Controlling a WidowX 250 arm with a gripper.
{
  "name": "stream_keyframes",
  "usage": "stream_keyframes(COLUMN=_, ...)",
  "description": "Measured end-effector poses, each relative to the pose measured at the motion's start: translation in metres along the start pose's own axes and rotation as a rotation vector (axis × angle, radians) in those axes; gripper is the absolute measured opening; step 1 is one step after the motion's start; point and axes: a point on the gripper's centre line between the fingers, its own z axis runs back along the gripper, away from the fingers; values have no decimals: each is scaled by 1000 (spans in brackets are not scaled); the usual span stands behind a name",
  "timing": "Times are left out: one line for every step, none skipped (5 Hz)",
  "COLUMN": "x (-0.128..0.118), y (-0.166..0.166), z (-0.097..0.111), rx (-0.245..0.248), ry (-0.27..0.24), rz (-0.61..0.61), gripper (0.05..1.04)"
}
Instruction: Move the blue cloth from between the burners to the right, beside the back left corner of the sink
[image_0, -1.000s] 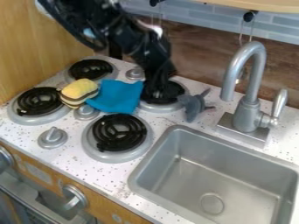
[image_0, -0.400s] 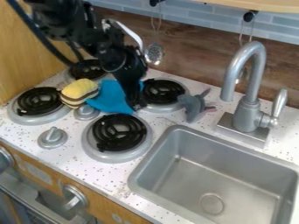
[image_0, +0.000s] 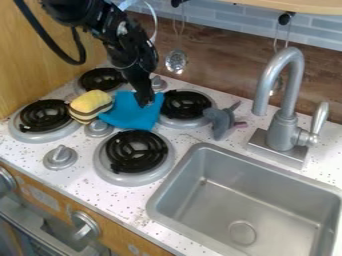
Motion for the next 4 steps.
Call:
stream_keyframes(x=-1, y=15, z=-18, rx=-8, ry=20, rz=49, gripper=1005)
stream_keyframes(x=-2, y=27, z=-35, rx=-30, ry=29, rz=97, gripper=1005)
stream_keyframes(x=-8, y=39, z=-44, rx=-35, ry=48, rz=130, gripper=1005)
stream_keyframes(x=-21, y=47, z=-42, rx=-73, ry=75, rz=141, gripper=1005)
